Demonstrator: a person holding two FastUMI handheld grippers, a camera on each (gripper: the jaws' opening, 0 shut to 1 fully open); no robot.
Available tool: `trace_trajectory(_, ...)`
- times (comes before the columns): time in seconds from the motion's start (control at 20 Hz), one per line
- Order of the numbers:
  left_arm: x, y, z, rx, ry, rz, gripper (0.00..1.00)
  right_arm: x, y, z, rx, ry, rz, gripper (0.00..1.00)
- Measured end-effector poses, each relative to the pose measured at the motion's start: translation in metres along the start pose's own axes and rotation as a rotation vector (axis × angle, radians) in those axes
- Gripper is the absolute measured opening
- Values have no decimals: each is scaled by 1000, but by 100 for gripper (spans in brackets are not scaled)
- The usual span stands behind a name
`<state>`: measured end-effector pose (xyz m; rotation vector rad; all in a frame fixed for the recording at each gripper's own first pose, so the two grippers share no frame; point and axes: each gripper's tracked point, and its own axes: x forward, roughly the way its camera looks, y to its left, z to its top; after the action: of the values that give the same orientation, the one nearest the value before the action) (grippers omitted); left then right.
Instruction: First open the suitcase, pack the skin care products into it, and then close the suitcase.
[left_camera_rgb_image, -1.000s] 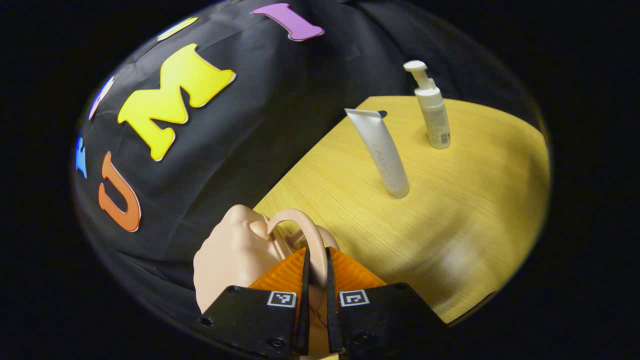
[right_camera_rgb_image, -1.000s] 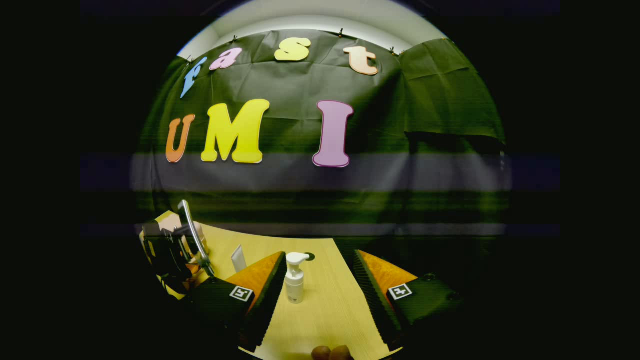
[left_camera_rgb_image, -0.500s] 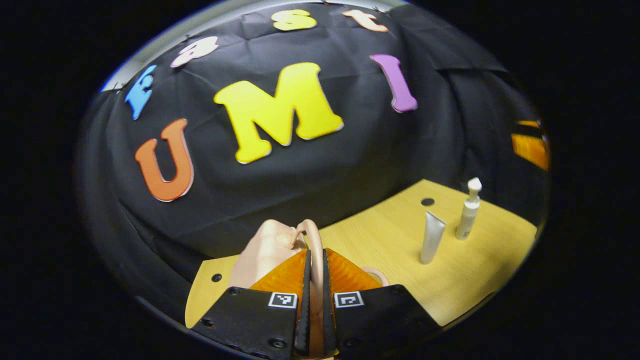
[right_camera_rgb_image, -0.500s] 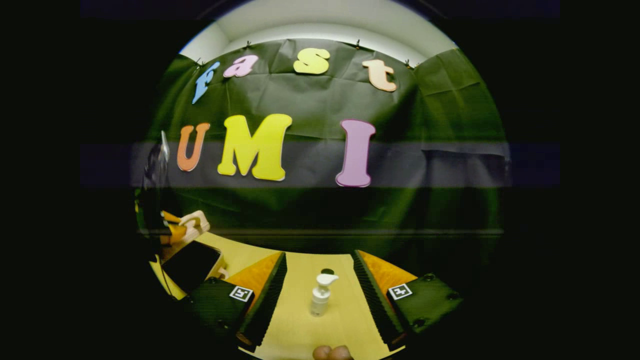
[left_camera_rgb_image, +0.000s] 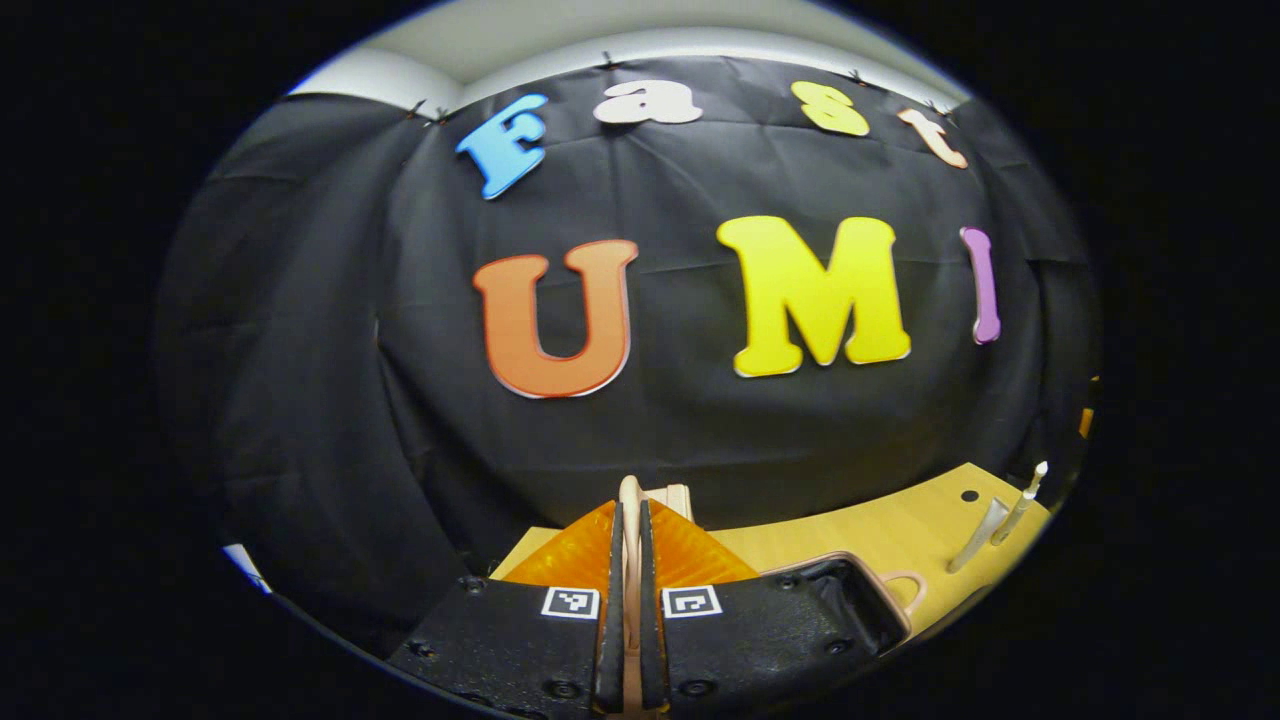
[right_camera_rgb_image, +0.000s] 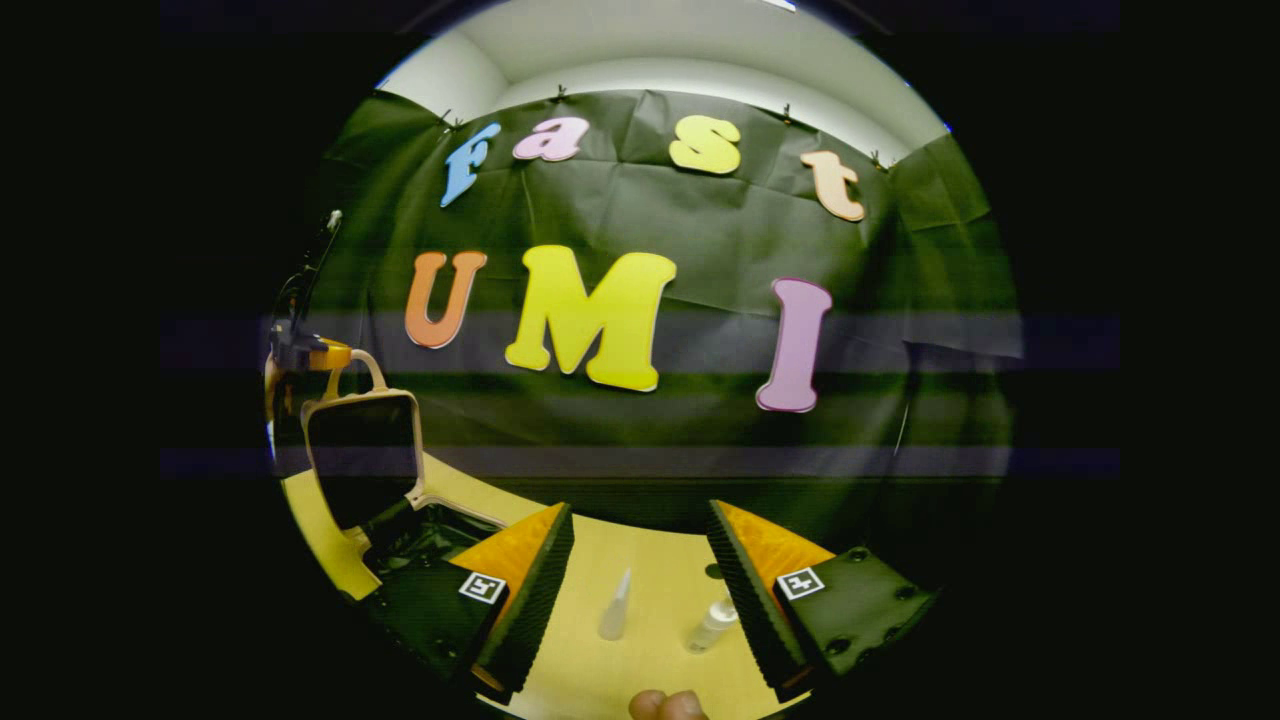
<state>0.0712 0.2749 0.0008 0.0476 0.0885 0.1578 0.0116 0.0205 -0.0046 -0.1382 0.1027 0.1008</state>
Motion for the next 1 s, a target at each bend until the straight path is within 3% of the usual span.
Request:
trace_trajectory(0.2, 21, 93, -72, -107, 111, 71, 9, 2, 41, 3, -31, 20, 33, 80)
trace_trajectory(0.35, 37, 133, -138, -218, 220, 77, 9, -1, 70, -4, -48, 60, 57, 79)
trace_trajectory(0.5, 44, 152, -207, -343, 335, 65, 10, -6, 94, -13, -98, 91, 84, 80)
trace_trajectory(0.6, 47, 158, -246, -368, 393, 57, 10, -9, 106, -20, -102, 114, 96, 80)
trace_trajectory(0.85, 49, 162, -274, -357, 445, 69, 11, -10, 121, -28, -116, 143, 112, 80)
trace_trajectory(0.9, 47, 163, -276, -336, 464, 78, 5, -9, 121, -29, -114, 144, 113, 80)
trace_trajectory(0.95, 40, 164, -277, -303, 480, 88, 15, -8, 121, -30, -109, 146, 113, 79)
trace_trajectory(1.0, 39, 167, -277, -266, 490, 109, 36, -7, 119, -31, -101, 147, 111, 80)
